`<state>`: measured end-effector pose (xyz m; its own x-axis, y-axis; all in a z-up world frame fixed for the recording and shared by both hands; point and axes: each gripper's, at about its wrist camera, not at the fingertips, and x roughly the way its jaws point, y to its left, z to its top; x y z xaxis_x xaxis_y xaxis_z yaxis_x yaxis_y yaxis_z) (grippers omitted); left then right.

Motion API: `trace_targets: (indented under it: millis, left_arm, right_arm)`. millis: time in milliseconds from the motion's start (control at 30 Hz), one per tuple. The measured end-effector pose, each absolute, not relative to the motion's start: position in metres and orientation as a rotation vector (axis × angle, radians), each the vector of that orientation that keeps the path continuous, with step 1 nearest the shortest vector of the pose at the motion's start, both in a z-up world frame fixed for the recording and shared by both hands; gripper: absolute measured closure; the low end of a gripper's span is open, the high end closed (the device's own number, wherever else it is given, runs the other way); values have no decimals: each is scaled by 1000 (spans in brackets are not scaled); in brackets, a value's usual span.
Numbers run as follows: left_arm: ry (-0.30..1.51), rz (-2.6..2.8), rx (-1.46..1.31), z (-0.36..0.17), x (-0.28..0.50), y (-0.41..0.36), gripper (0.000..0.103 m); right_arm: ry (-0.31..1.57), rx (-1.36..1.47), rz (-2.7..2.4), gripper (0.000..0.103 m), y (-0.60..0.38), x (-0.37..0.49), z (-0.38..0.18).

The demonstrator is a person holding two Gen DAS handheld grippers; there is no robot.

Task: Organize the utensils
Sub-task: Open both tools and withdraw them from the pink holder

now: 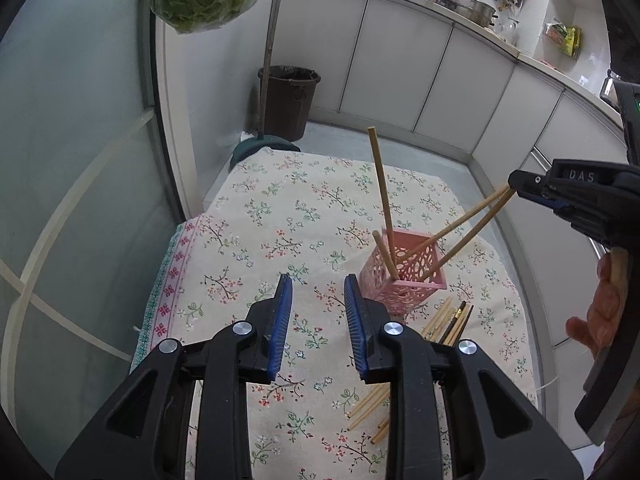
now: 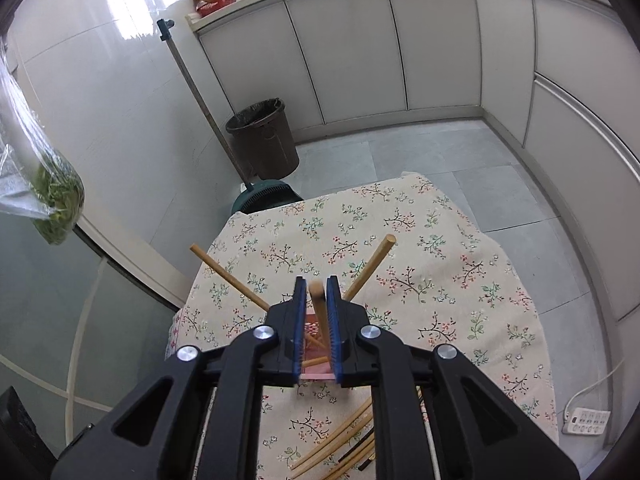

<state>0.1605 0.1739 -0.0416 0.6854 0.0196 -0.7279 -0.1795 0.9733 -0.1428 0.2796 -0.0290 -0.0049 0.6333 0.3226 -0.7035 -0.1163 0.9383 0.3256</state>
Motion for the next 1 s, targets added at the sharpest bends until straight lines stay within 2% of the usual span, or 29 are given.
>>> trace_targets:
  millis: [167,267,367,500,767,833,900,1000]
  left_arm:
    - [763,111,-205,-32,154,171,74]
    - [746,96,-202,-26,150,166,70]
    - [732,78,-191,-20,147,159,68]
    - [708,54,-182,-13,138,148,54]
    - [713,9,-127,-13,130,121,49]
    - [707,6,-114,-13,128,116,47]
    - [700,7,-107,-14,126,115,38]
    - [702,-6,-105,-15,125,111,36]
  right_arm:
    - [789,175,247,87,-25,254,6]
    - [753,120,234,75,-28,234,9]
    - [731,69,215,73,-31,214,4]
    - [724,38,196,64,-37,191,-4]
    - [732,70,178,53,-57,163,-14]
    - [723,80,159,45,-62,157,-16]
    - [712,85,136,40,-67,151,-19]
    - [705,86,112,34,-72,146,-22]
